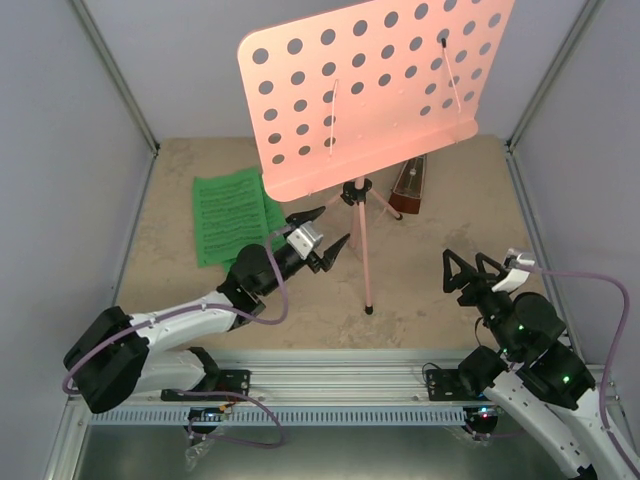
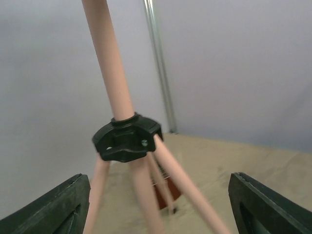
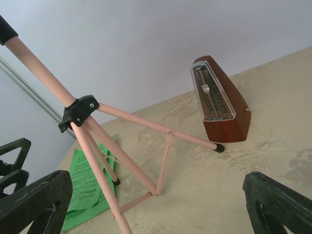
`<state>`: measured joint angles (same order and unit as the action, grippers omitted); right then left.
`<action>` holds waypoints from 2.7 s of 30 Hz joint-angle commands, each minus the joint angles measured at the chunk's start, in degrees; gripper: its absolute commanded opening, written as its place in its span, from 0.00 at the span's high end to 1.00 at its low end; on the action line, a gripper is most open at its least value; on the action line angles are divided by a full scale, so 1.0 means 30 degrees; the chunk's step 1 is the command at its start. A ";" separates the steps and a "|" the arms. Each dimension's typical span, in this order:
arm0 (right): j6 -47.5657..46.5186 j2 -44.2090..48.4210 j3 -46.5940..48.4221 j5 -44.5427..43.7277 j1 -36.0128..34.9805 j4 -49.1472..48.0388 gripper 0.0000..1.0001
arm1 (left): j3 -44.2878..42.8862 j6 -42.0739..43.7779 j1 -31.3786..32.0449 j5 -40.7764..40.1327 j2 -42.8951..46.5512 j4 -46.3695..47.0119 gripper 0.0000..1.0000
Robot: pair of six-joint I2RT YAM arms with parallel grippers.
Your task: Pack up the instrument practice props
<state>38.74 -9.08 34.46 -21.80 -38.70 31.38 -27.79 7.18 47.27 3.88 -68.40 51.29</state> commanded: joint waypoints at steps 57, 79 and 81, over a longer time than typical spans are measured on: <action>0.0323 0.1471 0.0805 -0.1167 0.0067 0.1158 0.02 | -0.4410 0.4043 -0.0125 -0.2231 -0.3381 -0.1818 1.00; 0.0459 0.1405 0.0527 -0.1045 0.0067 0.1002 0.02 | -0.4165 -1.9880 -0.0710 -0.2554 -0.3479 -0.1958 1.00; 0.0493 0.1425 0.0552 -0.1101 0.0067 0.1053 0.02 | -0.4192 -2.2059 -0.0951 -0.2061 -0.3575 -0.1867 1.00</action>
<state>39.13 -5.02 36.27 -24.67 -38.70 34.76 -39.38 -41.47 45.41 -4.38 -79.37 47.46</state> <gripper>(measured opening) 0.976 0.058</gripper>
